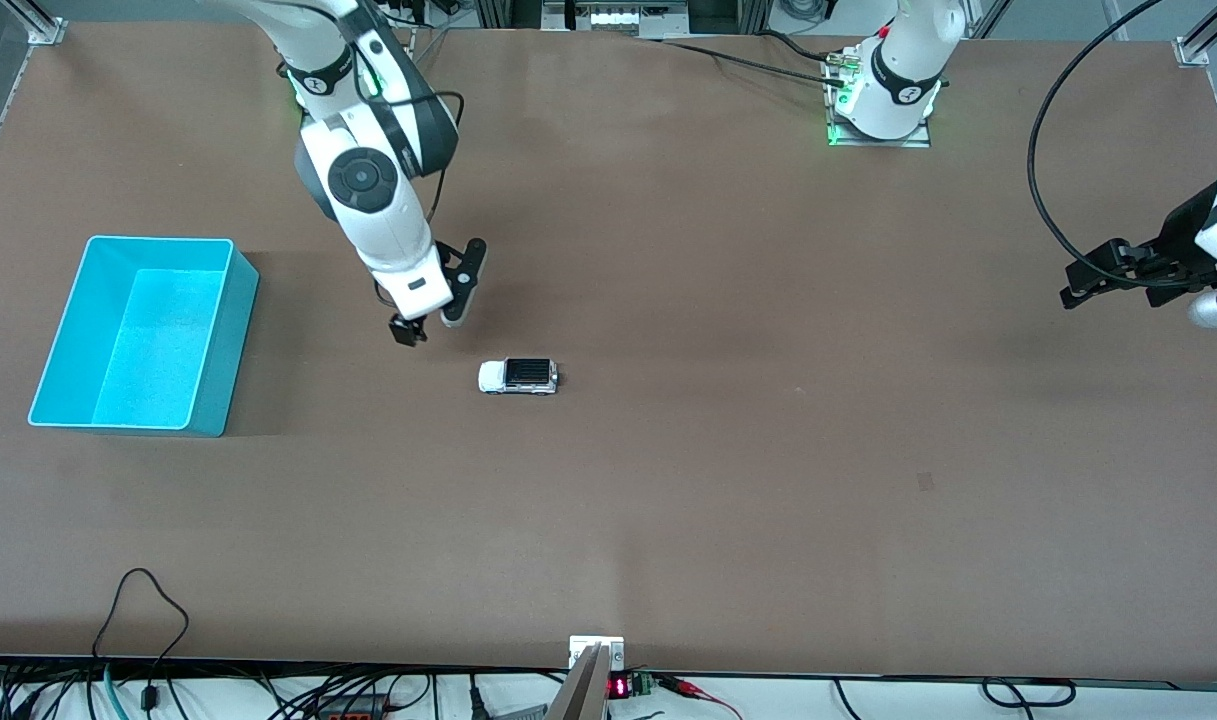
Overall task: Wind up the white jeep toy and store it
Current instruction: 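Move the right gripper from the bin over the jeep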
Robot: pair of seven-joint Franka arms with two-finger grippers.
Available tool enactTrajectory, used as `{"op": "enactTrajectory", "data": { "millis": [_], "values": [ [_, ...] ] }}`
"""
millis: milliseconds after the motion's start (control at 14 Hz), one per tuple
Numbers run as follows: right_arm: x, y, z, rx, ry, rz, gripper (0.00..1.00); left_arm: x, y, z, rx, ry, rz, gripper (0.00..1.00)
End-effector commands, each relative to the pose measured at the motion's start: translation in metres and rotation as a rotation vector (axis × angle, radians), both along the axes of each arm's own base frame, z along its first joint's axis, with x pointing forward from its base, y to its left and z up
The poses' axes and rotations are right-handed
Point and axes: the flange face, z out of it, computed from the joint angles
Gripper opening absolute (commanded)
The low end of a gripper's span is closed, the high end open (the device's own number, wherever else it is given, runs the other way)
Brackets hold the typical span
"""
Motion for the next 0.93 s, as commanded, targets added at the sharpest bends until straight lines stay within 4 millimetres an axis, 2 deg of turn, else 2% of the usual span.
{"op": "enactTrajectory", "data": {
  "millis": [0, 214, 500, 714, 857],
  "values": [
    [0.012, 0.034, -0.013, 0.019, -0.045, 0.106, 1.00, 0.003, 0.001, 0.004, -0.006, -0.010, 0.004, 1.00],
    [0.035, 0.068, -0.014, 0.036, -0.080, 0.129, 1.00, 0.002, -0.005, 0.006, -0.007, -0.014, -0.006, 1.00],
    [0.052, 0.091, -0.035, 0.038, -0.087, 0.141, 1.00, 0.001, -0.009, 0.008, -0.008, -0.016, -0.012, 1.00],
    [0.050, 0.099, -0.055, 0.028, -0.071, 0.156, 1.00, 0.002, -0.006, 0.007, -0.010, -0.014, -0.008, 1.00],
    [0.045, 0.107, -0.061, 0.024, -0.067, 0.172, 1.00, 0.002, -0.006, 0.006, -0.016, -0.013, -0.006, 1.00]
  ]
}}
